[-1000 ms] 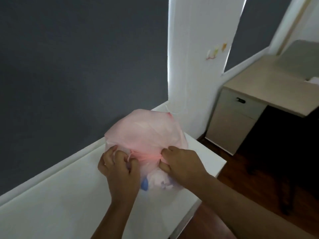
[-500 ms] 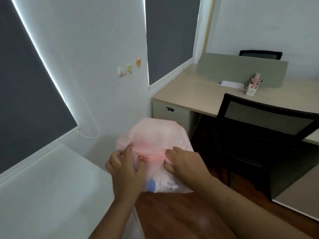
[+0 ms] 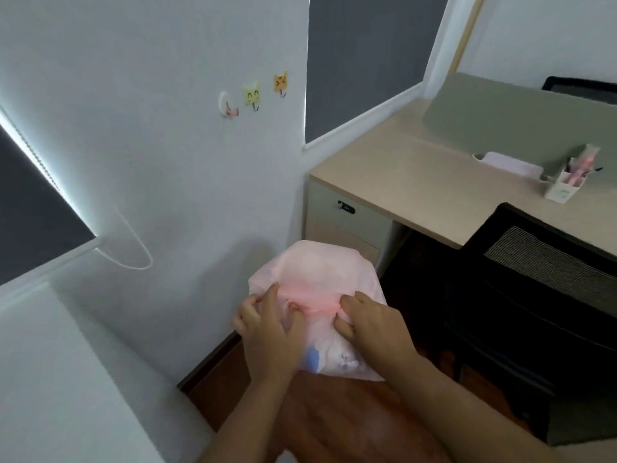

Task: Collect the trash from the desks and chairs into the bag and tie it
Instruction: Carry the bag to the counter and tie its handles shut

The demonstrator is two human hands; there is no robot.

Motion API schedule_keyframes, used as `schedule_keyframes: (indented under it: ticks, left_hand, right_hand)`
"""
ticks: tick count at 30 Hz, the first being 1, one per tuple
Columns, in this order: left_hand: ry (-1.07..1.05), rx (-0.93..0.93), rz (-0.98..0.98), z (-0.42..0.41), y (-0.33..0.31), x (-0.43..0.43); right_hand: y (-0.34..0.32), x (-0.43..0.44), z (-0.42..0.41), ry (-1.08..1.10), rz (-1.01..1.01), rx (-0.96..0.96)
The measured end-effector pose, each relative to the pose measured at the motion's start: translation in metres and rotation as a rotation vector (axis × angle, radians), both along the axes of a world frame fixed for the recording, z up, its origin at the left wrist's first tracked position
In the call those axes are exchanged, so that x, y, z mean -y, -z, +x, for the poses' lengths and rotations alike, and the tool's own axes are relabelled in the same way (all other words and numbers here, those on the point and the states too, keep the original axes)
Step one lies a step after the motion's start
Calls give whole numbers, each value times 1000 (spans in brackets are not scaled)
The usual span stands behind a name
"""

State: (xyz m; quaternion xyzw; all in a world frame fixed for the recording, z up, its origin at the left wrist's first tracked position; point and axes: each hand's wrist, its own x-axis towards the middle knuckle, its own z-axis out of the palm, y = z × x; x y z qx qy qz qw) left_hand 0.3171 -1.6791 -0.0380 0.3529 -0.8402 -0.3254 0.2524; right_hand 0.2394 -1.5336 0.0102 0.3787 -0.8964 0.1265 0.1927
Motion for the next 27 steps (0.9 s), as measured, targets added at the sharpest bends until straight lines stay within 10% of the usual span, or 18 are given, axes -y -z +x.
schedule_keyframes:
  ticks: [27]
  left_hand:
    - [-222, 675, 474, -164, 322, 130]
  right_hand:
    - [376, 167, -222, -248, 181, 805]
